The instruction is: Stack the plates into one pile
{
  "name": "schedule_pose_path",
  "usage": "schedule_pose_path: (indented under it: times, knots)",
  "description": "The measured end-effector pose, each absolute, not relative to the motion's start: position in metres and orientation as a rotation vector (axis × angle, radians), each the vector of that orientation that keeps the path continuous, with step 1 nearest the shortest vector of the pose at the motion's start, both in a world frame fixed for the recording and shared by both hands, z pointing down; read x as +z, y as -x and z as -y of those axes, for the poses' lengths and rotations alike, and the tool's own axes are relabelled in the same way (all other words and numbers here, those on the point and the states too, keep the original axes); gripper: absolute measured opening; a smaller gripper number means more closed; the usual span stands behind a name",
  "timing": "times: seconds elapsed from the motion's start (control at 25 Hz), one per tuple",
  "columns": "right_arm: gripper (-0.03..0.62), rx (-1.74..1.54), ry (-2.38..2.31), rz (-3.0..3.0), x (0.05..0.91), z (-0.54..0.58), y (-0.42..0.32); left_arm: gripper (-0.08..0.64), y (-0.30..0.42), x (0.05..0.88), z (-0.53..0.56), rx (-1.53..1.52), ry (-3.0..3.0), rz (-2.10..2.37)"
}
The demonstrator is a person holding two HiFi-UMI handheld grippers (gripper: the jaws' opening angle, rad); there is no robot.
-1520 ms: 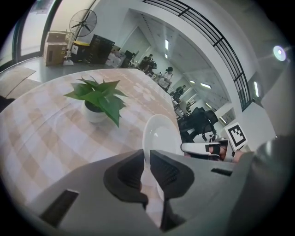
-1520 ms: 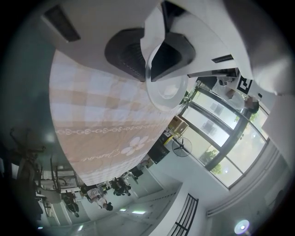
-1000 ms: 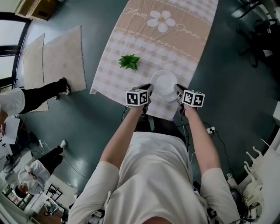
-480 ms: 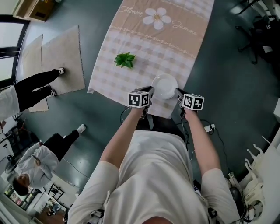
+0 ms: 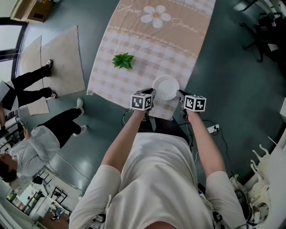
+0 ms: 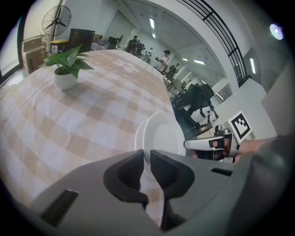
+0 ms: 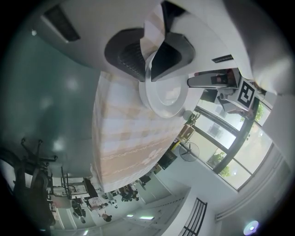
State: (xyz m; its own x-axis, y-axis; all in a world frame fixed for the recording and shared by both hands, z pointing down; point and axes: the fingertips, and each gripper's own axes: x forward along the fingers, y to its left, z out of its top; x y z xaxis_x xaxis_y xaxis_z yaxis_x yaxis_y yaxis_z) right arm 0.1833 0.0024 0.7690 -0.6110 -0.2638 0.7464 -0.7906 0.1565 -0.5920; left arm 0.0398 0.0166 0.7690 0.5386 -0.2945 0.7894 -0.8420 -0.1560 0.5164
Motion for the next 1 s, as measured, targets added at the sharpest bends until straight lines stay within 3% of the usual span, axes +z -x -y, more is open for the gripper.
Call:
schedule_pose_path:
  times: [0.28,0.52,1.0]
  knots:
    - [0.058,1.391,-0.951,1.982,0.769,-0.001,-0.181,0.060,-0.041,0.773,-0.016,0.696,-1.736,0.968]
    - [0.117,1.295,-0.905,2.004,0.767,0.000,-0.177,0.115,-0.043,0.773,-0.016,0.758,-1.777,0.967]
    - [0.117,1.235,-0.898,2.047,0.744,0.005,-0.184,0.115,-0.039,0.742,-0.007,0.722,-1.829,1.010]
